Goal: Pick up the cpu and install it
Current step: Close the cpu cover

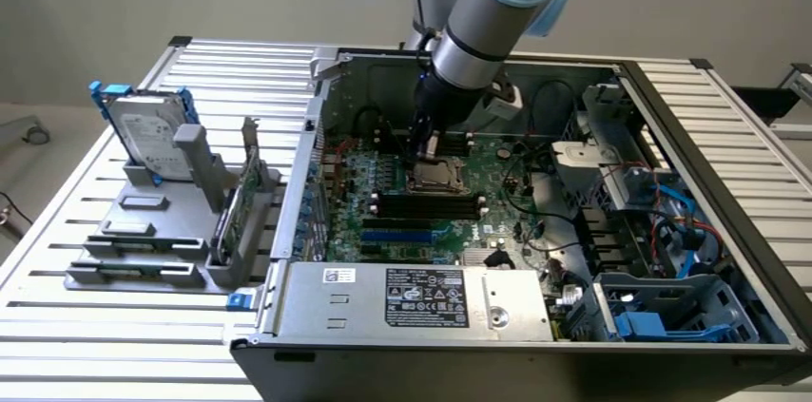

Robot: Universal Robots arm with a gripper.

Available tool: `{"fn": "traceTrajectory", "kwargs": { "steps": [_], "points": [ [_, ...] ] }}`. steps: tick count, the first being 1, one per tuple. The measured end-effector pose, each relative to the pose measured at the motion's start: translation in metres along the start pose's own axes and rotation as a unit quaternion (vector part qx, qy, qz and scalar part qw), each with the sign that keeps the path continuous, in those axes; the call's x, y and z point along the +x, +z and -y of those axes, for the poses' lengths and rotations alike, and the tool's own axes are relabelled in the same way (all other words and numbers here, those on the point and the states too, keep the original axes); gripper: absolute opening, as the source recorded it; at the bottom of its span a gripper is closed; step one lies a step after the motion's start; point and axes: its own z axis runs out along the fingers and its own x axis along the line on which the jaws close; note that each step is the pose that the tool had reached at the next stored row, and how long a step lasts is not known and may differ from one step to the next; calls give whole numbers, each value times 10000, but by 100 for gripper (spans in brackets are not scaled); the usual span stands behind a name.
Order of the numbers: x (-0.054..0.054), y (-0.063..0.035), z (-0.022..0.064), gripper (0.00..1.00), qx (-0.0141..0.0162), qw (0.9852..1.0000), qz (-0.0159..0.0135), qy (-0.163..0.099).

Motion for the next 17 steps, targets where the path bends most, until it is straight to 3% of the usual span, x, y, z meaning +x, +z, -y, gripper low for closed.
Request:
{"fn": "traceTrajectory", "kwargs": {
  "steps": [3,7,11,17],
  "points": [
    [-24,-16,37,11,38,10000,-48,-2],
    [-43,-43,101,11,70,9999,-157,-15],
    [-47,-86,182,11,79,9995,-290,-32],
    [-46,-144,303,11,81,9990,-447,-10]
  ]
}}
